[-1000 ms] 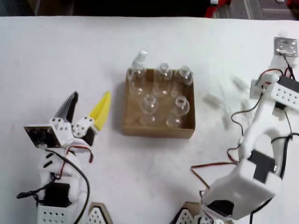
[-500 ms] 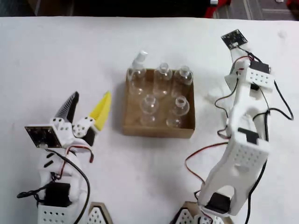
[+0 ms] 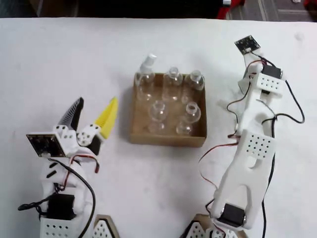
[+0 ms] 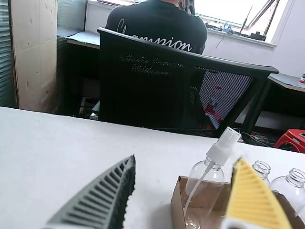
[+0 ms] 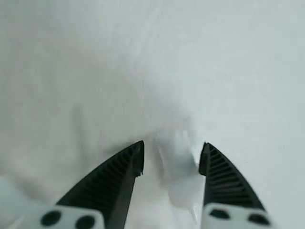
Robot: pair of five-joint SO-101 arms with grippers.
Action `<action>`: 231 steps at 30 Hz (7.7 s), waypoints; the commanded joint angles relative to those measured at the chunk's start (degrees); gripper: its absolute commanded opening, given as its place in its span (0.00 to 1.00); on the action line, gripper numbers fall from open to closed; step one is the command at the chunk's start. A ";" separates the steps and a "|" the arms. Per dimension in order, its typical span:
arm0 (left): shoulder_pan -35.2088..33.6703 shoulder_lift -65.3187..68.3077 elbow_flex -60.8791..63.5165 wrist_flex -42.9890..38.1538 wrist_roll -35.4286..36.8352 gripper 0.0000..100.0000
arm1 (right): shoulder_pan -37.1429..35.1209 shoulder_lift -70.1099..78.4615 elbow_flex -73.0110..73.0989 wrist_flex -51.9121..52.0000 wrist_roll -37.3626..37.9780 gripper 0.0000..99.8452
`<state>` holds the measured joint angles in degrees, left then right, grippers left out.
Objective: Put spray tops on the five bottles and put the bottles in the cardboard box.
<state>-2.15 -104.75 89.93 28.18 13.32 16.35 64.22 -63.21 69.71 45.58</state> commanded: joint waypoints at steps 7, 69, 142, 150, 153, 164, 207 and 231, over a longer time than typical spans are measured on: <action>1.89 -0.48 -0.35 -0.35 -2.20 0.30 | 0.66 7.78 -16.79 2.15 1.05 0.02; 10.86 -0.48 -0.97 -0.53 -2.90 0.30 | -24.66 -95.87 32.79 22.20 -27.08 0.02; 14.73 -0.48 -5.71 7.91 -8.97 0.30 | -43.21 -132.53 103.47 -55.16 -41.58 0.02; 0.22 -0.48 -4.66 3.34 -5.10 0.28 | -36.70 -119.87 103.38 -65.01 -41.67 0.02; -2.07 -0.48 -1.32 -2.37 -3.34 0.25 | -36.62 -117.49 103.47 -66.07 -41.67 0.02; -3.38 -0.48 1.49 -7.65 -8.26 0.06 | -31.78 -106.42 103.38 -73.71 -41.49 0.02; -1.98 -0.48 1.67 -7.47 -9.32 0.05 | -32.13 -96.13 106.90 -73.89 -41.67 0.02; -0.75 -0.48 1.67 -7.38 -9.32 0.05 | -33.71 -83.56 106.81 -73.89 -41.23 0.02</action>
<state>-3.74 -104.75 92.13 21.93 4.53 -16.97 -19.38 44.22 -2.64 3.56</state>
